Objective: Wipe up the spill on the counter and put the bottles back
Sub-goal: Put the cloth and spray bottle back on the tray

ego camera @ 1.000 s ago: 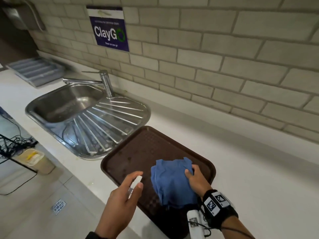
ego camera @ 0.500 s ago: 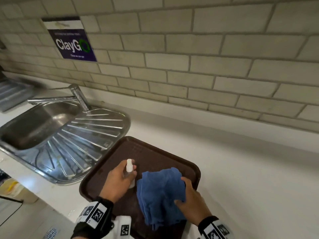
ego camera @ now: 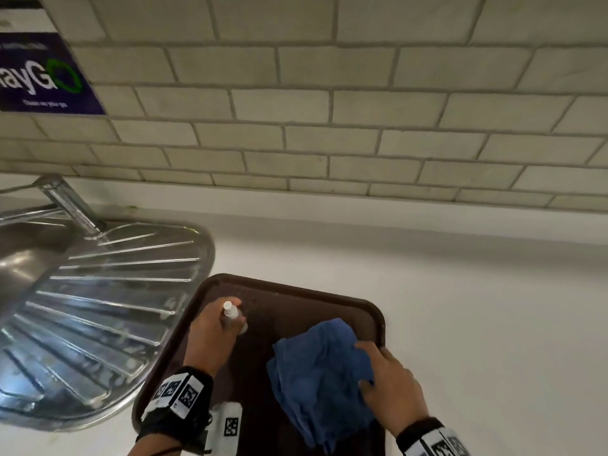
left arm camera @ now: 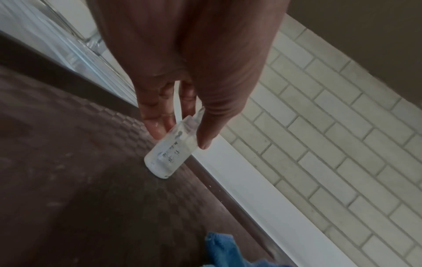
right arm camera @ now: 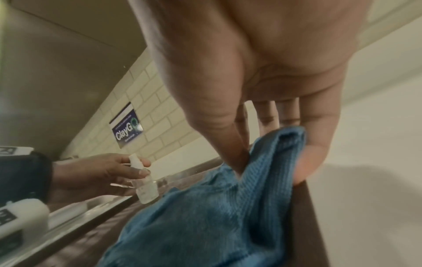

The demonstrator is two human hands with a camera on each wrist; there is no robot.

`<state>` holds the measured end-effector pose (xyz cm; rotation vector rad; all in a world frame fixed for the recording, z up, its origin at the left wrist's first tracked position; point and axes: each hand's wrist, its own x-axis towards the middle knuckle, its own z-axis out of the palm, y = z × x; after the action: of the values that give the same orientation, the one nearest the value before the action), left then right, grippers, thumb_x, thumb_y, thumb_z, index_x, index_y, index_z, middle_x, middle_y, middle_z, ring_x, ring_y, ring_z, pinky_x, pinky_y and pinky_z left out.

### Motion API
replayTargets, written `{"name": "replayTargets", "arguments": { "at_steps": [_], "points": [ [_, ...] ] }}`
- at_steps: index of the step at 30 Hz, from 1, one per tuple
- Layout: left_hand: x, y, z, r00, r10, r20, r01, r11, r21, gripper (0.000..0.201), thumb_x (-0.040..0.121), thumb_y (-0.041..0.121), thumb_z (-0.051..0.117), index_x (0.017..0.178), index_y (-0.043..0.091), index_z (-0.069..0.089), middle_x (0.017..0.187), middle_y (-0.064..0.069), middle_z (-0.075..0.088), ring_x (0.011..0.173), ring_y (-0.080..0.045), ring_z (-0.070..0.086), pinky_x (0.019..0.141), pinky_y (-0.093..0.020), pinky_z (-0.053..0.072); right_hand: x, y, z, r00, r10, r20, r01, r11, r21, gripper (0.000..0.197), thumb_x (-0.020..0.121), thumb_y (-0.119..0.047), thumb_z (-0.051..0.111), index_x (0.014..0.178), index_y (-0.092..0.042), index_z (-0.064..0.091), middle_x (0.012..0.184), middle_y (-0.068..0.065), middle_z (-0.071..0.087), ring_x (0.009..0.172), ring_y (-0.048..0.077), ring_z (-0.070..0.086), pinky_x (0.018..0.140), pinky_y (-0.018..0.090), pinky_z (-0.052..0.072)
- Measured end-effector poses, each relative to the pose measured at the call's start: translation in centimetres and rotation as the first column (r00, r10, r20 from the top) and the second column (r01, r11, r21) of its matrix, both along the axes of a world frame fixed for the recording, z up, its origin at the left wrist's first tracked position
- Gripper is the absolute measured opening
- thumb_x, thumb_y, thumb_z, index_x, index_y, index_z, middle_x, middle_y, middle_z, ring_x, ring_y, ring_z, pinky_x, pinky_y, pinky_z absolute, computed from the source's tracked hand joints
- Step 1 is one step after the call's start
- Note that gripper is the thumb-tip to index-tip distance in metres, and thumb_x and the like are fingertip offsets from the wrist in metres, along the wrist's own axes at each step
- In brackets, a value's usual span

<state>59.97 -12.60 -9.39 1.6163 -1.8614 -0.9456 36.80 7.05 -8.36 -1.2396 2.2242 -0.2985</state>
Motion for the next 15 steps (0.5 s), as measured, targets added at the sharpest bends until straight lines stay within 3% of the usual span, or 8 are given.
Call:
{"name": "replayTargets", "arguments": {
  "at_steps": [2,5,8,10,13,15],
  "points": [
    [0.3,-0.2,-0.3,1.000,-0.027,0.009,0.027,1.000,-0.010,0.037,0.082,0.010,0.073,0.117,0.020,0.068,0.104,0.002,0.068,0.092,-0.013,0.063,0.085,-0.025,0.042,0.6,0.2,-0.2,0.998,-0.052,-0.045,0.051,0.998,-0.025,0.049,0.090,-0.025,0.050,0.132,-0.042,0.034,0.125,-0.003,0.050,0.102,0.025,0.062,0.081,0.035,0.050],
    [0.9,-0.6,-0.7,0.998,-0.059,0.020,0.059,0.998,-0.006,0.052,0.082,0.010,0.076,0.131,0.017,0.061,0.112,-0.001,0.067,0.104,-0.021,0.064,0.093,-0.028,0.042,1.4,0.8,-0.6,0.990,-0.120,-0.069,0.117,0.992,-0.052,0.050,0.089,-0.030,0.057,0.133,-0.041,0.036,0.126,-0.005,0.050,0.104,0.020,0.059,0.081,0.032,0.049],
    [2.0,-1.0,-1.8,0.993,-0.083,0.089,0.072,0.990,0.124,0.083,0.077,0.035,0.083,0.147,0.022,0.041,0.134,0.000,0.063,0.123,-0.023,0.060,0.108,-0.042,0.043,1.7,1.7,-0.9,0.982,-0.174,-0.078,0.168,0.983,-0.077,0.049,0.088,-0.039,0.057,0.133,-0.039,0.037,0.124,-0.007,0.049,0.106,0.019,0.057,0.082,0.032,0.048],
    [2.7,-0.7,-2.1,0.978,-0.109,0.177,0.078,0.982,0.175,0.089,0.076,0.051,0.077,0.150,0.020,0.037,0.141,-0.001,0.060,0.129,-0.025,0.057,0.109,-0.045,0.041,1.8,2.8,-1.0,0.979,-0.199,-0.041,0.194,0.976,-0.102,0.049,0.088,-0.041,0.056,0.133,-0.039,0.038,0.124,-0.008,0.050,0.105,0.018,0.057,0.082,0.030,0.047],
    [3.9,0.6,-0.9,0.932,-0.196,0.303,0.120,0.960,0.253,0.073,0.085,0.051,0.069,0.144,0.013,0.050,0.141,-0.006,0.060,0.132,-0.028,0.053,0.109,-0.040,0.036,2.2,4.8,-1.2,0.981,-0.192,0.032,0.194,0.968,-0.156,0.048,0.088,-0.040,0.054,0.133,-0.044,0.036,0.126,-0.011,0.049,0.103,0.014,0.057,0.084,0.029,0.048],
    [4.4,2.2,0.3,0.892,-0.291,0.346,0.184,0.933,0.308,0.053,0.085,0.053,0.069,0.126,0.020,0.066,0.128,-0.005,0.069,0.125,-0.028,0.059,0.105,-0.038,0.039,2.5,6.5,-1.4,0.978,-0.201,0.061,0.209,0.961,-0.182,0.049,0.089,-0.039,0.054,0.134,-0.045,0.034,0.127,-0.013,0.047,0.104,0.012,0.057,0.085,0.026,0.048]
  ]
}}
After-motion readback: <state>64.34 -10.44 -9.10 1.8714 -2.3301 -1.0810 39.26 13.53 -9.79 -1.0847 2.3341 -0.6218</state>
